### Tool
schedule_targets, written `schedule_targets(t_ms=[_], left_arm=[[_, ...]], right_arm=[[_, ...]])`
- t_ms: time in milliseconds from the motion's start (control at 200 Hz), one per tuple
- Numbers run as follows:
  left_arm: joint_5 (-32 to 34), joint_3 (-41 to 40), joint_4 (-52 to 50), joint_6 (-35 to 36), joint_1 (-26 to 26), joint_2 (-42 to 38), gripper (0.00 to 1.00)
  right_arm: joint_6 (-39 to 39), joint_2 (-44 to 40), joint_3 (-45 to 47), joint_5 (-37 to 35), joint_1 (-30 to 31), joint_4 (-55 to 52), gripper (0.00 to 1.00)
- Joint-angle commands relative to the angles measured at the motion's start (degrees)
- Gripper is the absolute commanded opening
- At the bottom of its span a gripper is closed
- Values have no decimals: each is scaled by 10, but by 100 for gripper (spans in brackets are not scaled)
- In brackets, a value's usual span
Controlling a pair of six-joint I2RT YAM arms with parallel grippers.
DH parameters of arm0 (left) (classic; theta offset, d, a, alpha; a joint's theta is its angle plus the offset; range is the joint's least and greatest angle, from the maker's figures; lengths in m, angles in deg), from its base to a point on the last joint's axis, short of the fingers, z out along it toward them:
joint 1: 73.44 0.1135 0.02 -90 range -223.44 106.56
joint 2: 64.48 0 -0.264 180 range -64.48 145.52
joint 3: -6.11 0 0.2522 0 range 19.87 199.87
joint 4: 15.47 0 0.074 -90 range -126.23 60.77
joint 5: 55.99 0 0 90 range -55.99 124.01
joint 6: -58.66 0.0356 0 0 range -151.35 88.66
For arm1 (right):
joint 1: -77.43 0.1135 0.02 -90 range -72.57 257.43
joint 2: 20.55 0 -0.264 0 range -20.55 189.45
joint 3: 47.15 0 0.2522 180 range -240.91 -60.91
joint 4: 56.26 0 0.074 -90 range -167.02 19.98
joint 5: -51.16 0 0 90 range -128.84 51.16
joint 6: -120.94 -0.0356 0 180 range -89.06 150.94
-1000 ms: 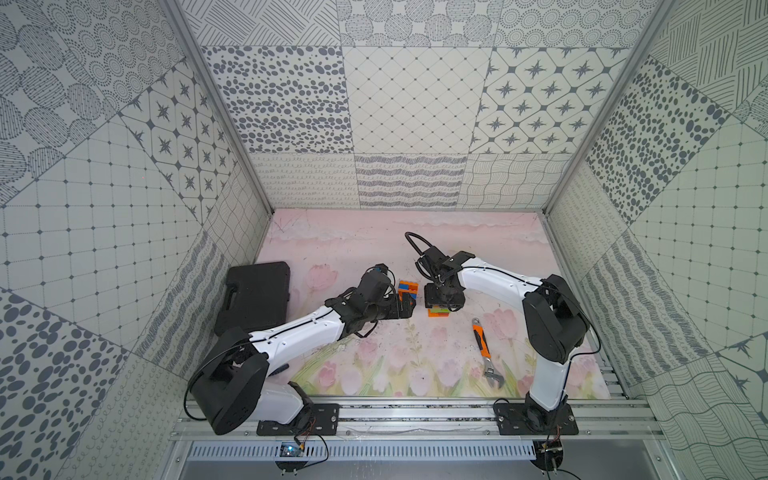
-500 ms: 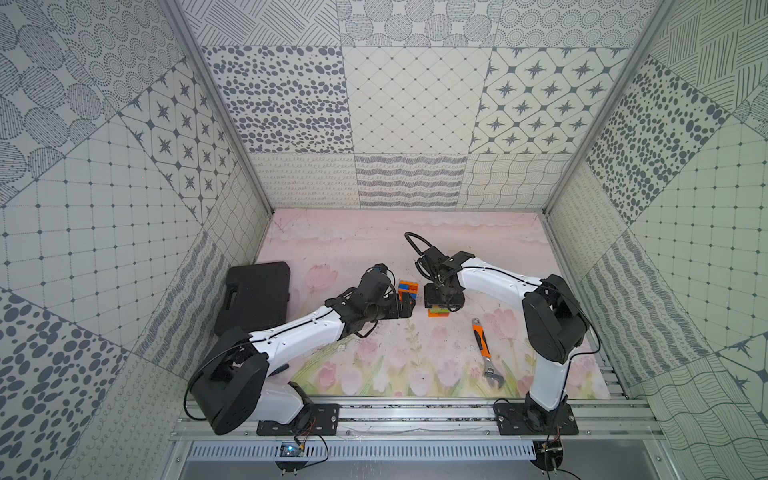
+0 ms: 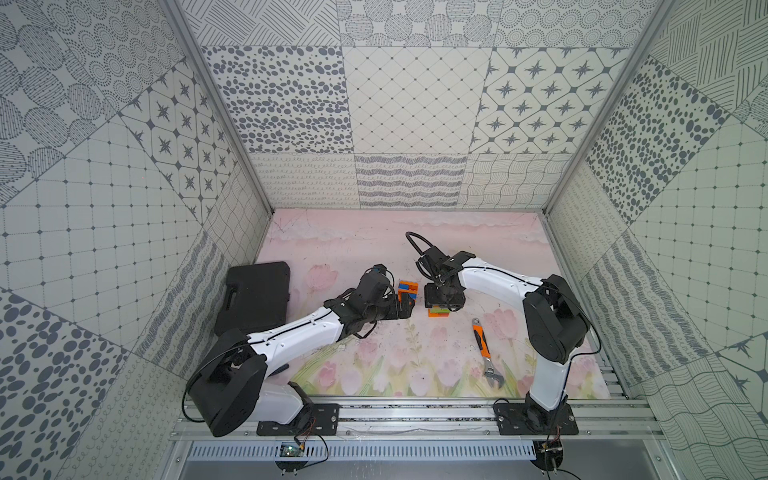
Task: Assemble the number 5 with lego
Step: Assemble the lego brick with the lego brick.
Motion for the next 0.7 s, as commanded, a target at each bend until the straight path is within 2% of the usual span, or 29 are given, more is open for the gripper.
schedule_targets(t_ms=[0,110,325,620,690], left_arm=[[2,-3,19,-8,0,-2,99],[0,4,15,-2,0,0,99],[-2,23,10,3,0,13,99],[4,23,9,5,0,13,99],[3,27,7,6,0,16,99]], right_arm=[[-8,32,33,26,3,-13,62],[-3,35,23,38,6,-18,61],[24,48,10,13,7,-43,61],[28,42,32,87,-14,-11,61],[27,36,31,83,-13,-13,61]])
